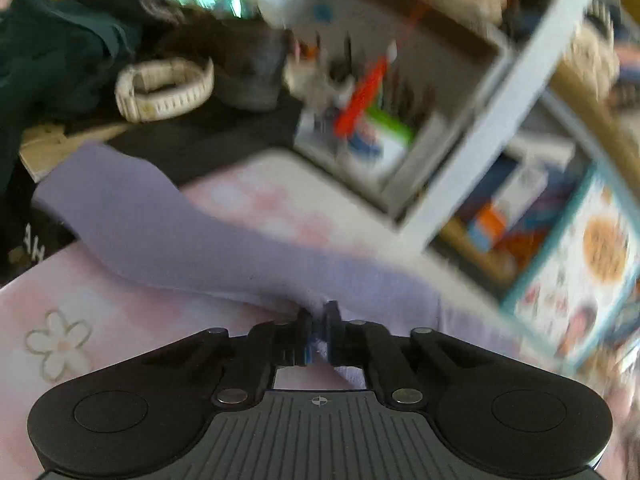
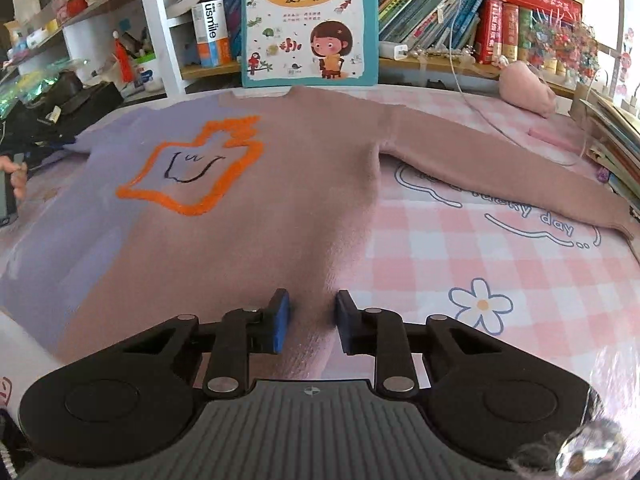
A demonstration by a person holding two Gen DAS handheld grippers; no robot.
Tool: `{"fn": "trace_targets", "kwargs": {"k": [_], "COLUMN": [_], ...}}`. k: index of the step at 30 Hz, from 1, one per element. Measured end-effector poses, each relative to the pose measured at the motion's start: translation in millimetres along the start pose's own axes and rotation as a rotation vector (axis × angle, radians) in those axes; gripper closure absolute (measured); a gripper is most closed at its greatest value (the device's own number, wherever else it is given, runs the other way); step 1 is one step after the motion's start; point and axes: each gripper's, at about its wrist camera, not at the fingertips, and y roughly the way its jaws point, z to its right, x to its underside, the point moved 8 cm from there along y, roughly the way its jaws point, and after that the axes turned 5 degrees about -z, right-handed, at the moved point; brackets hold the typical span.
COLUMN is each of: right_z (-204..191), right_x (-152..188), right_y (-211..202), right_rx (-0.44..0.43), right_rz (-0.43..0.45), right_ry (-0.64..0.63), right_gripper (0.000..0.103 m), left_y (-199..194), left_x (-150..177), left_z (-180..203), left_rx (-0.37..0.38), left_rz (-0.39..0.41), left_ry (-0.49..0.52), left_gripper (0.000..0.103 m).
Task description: Fold clothes
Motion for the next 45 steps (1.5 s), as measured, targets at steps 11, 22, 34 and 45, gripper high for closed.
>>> {"fn": "trace_targets", "kwargs": {"k": [11,22,34,45], "right_z": [-2,25,23,17], "right_x": [0,7,8,10], "right_y": [0,-11,-11,-12], "right_rx": [-0.03,0.014,-0.021,0.041], "right_rz": [0.001,0.022,0.038,0.053], "right_ry": [-0.001,0.054,0.065,0.046], "right_gripper": [0.089,0.093,0.093,0.085], "left_y": [-77,-91,-96,-102], "left_x": [102,150,148,148], "left_z": [50,83,77,76], "left_rx": [0.159,0.193,0.169,0.166], "left_rz": [-0.182,-0.217,-0.222,-0.217], "left_ry": [0.298,0.418,0.403,0.428], "left_gripper": [0.059,0.095,0.095,0.091]}}
